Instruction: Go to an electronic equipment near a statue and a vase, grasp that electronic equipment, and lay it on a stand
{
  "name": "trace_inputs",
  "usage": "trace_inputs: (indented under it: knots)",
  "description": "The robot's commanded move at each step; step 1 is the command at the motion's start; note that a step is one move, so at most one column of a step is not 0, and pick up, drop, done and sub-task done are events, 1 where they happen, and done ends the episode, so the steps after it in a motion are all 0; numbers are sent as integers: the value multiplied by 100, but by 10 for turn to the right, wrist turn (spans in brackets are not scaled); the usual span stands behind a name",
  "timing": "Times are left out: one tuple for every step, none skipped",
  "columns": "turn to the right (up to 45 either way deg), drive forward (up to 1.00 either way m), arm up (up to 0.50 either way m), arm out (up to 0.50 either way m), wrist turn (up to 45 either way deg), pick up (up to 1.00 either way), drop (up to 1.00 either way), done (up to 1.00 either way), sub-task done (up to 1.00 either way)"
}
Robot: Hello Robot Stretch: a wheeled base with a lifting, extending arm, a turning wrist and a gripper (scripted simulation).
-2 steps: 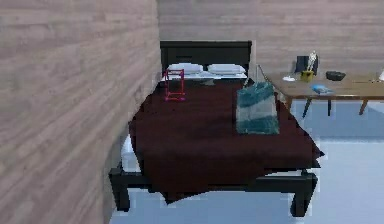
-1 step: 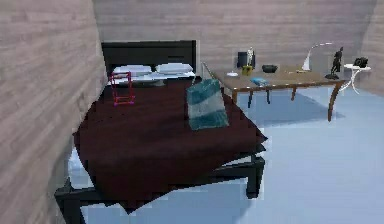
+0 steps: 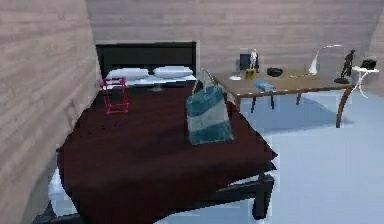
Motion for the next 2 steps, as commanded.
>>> trace_inputs:
  knots:
    - [180,0,0,0,0,0,0,0,0]
    - [0,55,0,0,0,0,0,0,0]
